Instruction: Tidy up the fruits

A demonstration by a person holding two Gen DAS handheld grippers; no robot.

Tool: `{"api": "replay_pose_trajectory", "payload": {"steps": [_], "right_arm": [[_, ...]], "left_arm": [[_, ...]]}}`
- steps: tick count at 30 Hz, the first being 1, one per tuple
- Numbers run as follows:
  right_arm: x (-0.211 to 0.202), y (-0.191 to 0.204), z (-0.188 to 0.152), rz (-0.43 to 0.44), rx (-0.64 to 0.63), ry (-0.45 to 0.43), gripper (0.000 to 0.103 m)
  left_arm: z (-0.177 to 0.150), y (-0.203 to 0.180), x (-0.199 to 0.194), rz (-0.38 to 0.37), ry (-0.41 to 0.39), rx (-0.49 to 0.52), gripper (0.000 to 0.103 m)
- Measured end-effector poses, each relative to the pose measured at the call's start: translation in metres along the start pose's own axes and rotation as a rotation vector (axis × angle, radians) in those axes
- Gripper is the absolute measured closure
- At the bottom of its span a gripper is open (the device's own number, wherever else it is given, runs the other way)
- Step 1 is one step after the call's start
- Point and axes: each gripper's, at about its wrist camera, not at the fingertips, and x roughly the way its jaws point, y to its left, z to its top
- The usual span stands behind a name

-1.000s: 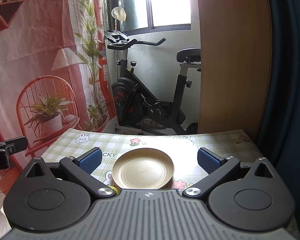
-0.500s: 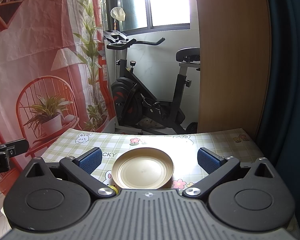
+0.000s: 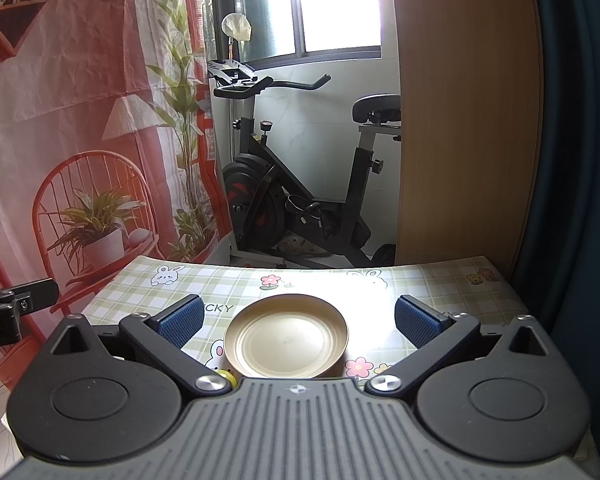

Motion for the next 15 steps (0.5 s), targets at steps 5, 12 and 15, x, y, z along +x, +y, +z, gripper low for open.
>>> {"api": "replay_pose_trajectory", "payload": {"steps": [5, 12, 15], "right_arm": [[0.0001, -0.0002, 0.0001, 0.001, -0.001, 0.000, 0.000], [0.0001, -0.0002, 0.0003, 0.001, -0.001, 0.000, 0.000], [0.0001, -0.0007, 0.0006, 0.003, 0.000, -0.001, 0.000]], "left_arm": [[-0.0003, 0.0008, 0.0000, 0.001, -0.001, -0.001, 0.000], [-0.0006, 0.0014, 0.0002, 0.000, -0.001, -0.002, 0.000], [-0.0013, 0.0020, -0.0007, -0.010, -0.006, -0.012, 0.000]]}}
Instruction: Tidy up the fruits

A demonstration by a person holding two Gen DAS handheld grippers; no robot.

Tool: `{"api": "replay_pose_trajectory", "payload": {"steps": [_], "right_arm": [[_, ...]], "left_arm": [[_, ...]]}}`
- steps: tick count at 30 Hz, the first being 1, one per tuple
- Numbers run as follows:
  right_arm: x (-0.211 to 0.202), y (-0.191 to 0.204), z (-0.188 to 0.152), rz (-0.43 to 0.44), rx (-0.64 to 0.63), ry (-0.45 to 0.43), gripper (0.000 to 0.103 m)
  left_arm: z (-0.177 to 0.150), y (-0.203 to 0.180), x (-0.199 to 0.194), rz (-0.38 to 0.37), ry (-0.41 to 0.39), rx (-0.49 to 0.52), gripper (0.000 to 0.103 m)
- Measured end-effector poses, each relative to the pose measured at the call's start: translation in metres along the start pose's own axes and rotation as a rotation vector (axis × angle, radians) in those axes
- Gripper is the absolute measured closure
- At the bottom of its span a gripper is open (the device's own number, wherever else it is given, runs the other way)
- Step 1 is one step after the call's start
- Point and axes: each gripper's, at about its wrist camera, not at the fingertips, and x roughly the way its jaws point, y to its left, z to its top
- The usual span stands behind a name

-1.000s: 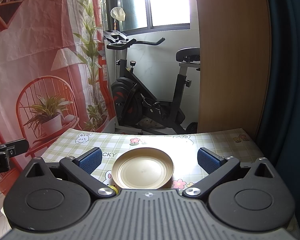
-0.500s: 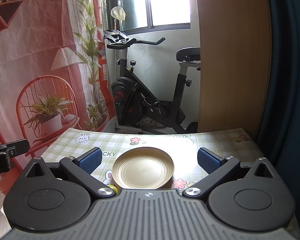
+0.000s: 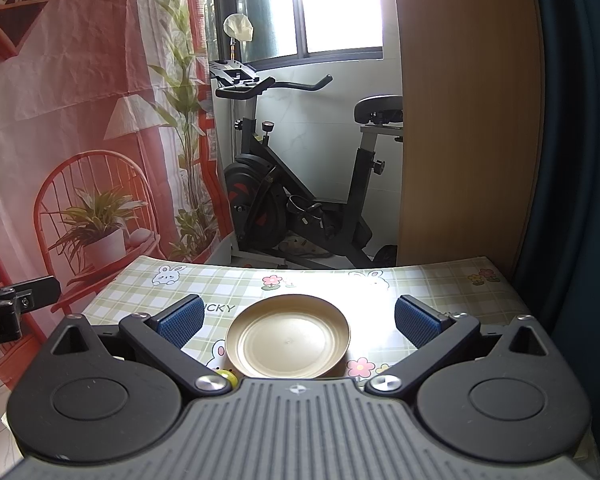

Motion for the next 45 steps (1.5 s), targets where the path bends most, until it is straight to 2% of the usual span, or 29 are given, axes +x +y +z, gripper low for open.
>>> {"api": "replay_pose_trajectory", "payload": {"steps": [6, 11, 14, 17, 21, 23, 26, 29, 32, 34, 38, 41, 45], "right_arm": [[0.000, 0.002, -0.002, -0.003, 0.000, -0.010, 0.000], [0.002, -0.002, -0.013, 0.001, 0.016, -0.063, 0.000], [0.005, -0.016, -0.023, 0.006, 0.100, -0.117, 0.000], [0.013, -0.030, -0.034, 0.067, 0.176, -0.164, 0.000], [0.030, -0.035, -0.048, 0.084, 0.226, -0.135, 0.000], [0.039, -0.036, -0.058, 0.085, 0.235, -0.121, 0.000], [0.049, -0.030, -0.073, 0.082, 0.202, -0.094, 0.000], [0.060, -0.021, -0.085, 0.105, 0.129, -0.021, 0.000], [0.065, -0.008, -0.099, 0.112, 0.059, 0.014, 0.000], [0.066, -0.002, -0.107, 0.116, 0.022, 0.025, 0.000], [0.070, 0.008, -0.117, 0.151, -0.021, 0.079, 0.000], [0.072, 0.016, -0.124, 0.176, -0.086, 0.112, 0.000], [0.071, 0.024, -0.131, 0.201, -0.151, 0.128, 0.000]], "left_arm": [[-0.003, -0.002, 0.002, -0.003, 0.000, 0.009, 0.000], [-0.008, -0.003, 0.005, -0.011, -0.026, 0.040, 0.000], [-0.014, 0.003, 0.014, -0.027, -0.037, 0.009, 0.000], [-0.023, 0.009, 0.027, -0.015, -0.031, -0.015, 0.001], [-0.039, 0.005, 0.042, -0.002, -0.021, 0.023, 0.002], [-0.045, 0.005, 0.050, -0.022, 0.016, 0.027, 0.009], [-0.056, 0.009, 0.061, -0.042, 0.053, 0.026, 0.010], [-0.069, 0.016, 0.070, -0.068, 0.076, 0.012, 0.012], [-0.082, 0.025, 0.075, -0.133, 0.064, -0.026, 0.018], [-0.092, 0.028, 0.074, -0.166, 0.048, -0.048, 0.019], [-0.107, 0.028, 0.077, -0.186, 0.023, -0.070, 0.019], [-0.112, 0.027, 0.081, -0.209, 0.063, -0.055, 0.020], [-0.116, 0.025, 0.082, -0.181, 0.092, -0.016, 0.022]]}}
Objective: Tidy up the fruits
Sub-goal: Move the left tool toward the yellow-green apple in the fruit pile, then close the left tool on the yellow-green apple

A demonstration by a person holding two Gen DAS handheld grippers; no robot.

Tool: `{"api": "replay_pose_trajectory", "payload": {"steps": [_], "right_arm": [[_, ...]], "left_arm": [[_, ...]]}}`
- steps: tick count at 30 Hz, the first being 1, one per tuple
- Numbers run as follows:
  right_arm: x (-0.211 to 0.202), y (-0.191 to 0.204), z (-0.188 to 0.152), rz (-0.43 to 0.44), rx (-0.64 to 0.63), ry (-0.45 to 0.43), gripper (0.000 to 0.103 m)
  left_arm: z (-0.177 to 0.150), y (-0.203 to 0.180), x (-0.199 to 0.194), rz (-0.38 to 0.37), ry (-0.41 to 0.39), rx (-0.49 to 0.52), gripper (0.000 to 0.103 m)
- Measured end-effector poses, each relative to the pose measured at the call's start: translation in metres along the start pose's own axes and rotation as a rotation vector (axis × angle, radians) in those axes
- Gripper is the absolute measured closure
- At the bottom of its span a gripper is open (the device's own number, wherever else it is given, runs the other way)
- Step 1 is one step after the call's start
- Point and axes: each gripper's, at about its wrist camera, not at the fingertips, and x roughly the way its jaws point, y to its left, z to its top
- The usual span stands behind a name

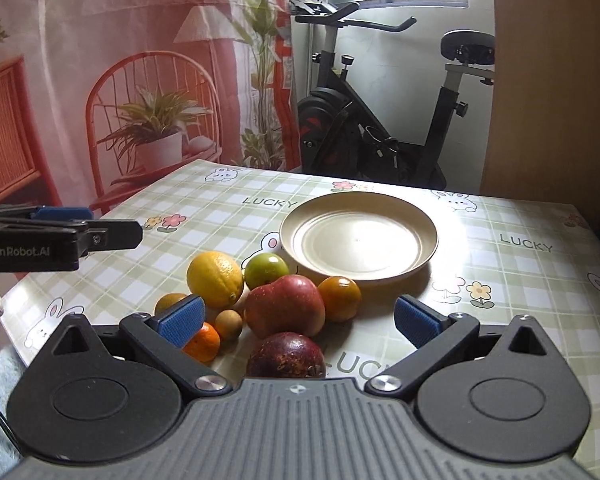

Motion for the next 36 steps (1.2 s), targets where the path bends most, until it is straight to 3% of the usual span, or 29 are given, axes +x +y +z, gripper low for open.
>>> {"api": "replay_pose_trajectory", "payload": {"steps": [5, 13, 22, 31, 36], "right_arm": [[0.001, 0.005, -0.004, 0.055, 0.008, 0.026, 0.000], [-0.001, 0.016, -0.007, 0.107, -0.025, 0.050, 0.001], [0.005, 0.037, -0.026, 0.183, -0.100, 0.132, 0.015], [0.014, 0.050, -0.034, 0.228, -0.138, 0.174, 0.037], [0.025, 0.047, -0.039, 0.243, -0.108, 0.210, 0.044]], "left_arm": [[-0.001, 0.004, -0.002, 0.073, 0.065, -0.016, 0.022], [-0.007, 0.003, -0.008, 0.100, 0.089, 0.001, 0.022], [-0.019, 0.010, -0.005, 0.014, 0.127, -0.054, 0.022], [-0.032, 0.007, 0.001, -0.055, 0.161, -0.065, 0.022], [-0.039, 0.005, 0.011, -0.142, 0.222, -0.075, 0.026]]}}
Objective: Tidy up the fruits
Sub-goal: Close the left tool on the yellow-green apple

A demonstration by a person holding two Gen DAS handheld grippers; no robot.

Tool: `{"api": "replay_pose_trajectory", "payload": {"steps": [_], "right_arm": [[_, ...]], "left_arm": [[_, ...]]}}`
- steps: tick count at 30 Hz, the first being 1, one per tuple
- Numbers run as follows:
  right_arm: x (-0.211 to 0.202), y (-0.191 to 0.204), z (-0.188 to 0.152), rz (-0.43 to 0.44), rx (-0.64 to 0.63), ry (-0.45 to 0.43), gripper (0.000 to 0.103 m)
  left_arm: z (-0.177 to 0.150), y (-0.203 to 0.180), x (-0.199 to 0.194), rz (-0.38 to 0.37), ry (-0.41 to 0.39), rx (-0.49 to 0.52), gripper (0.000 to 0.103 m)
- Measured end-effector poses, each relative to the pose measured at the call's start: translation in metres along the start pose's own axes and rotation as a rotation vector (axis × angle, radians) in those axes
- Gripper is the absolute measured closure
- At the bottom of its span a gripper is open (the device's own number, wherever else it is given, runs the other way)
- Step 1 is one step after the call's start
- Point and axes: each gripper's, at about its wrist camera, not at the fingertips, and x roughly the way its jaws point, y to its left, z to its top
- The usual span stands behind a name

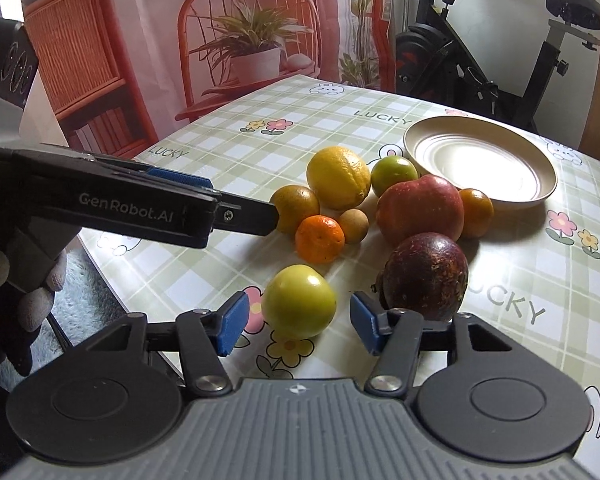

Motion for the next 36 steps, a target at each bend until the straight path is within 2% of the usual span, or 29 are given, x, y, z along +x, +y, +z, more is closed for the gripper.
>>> {"api": "replay_pose_trajectory", "payload": {"steps": [2, 9, 14, 21, 22, 29, 36], "right_arm": [[0.003, -0.001, -0.001, 0.009, 0.004, 0.007, 0.044], [0.013, -0.003, -0.005, 0.042, 0.021, 0.031, 0.047], [0.016, -0.005, -0.007, 0.043, 0.034, 0.036, 0.049], [0.018, -0.009, -0.010, 0.048, 0.051, 0.036, 0.054], [0.018, -0.009, -0.010, 0.048, 0.050, 0.035, 0.055], [0.007, -0.006, -0.006, 0.030, 0.028, -0.009, 0.056], [-0.019, -0.013, 0.027, 0.007, -0.010, -0.106, 0.056]], "left_arm": [[-0.003, -0.002, 0.004, -0.030, 0.018, 0.003, 0.030], [-0.010, -0.012, 0.013, -0.115, 0.068, 0.035, 0.032], [-0.016, -0.015, 0.024, -0.166, 0.120, 0.018, 0.040], [-0.019, -0.017, 0.032, -0.215, 0.147, -0.004, 0.050], [-0.019, -0.017, 0.031, -0.218, 0.151, -0.003, 0.055], [-0.013, -0.021, 0.025, -0.223, 0.121, 0.026, 0.056], [0.023, -0.026, 0.007, -0.243, 0.030, 0.053, 0.056]]}}
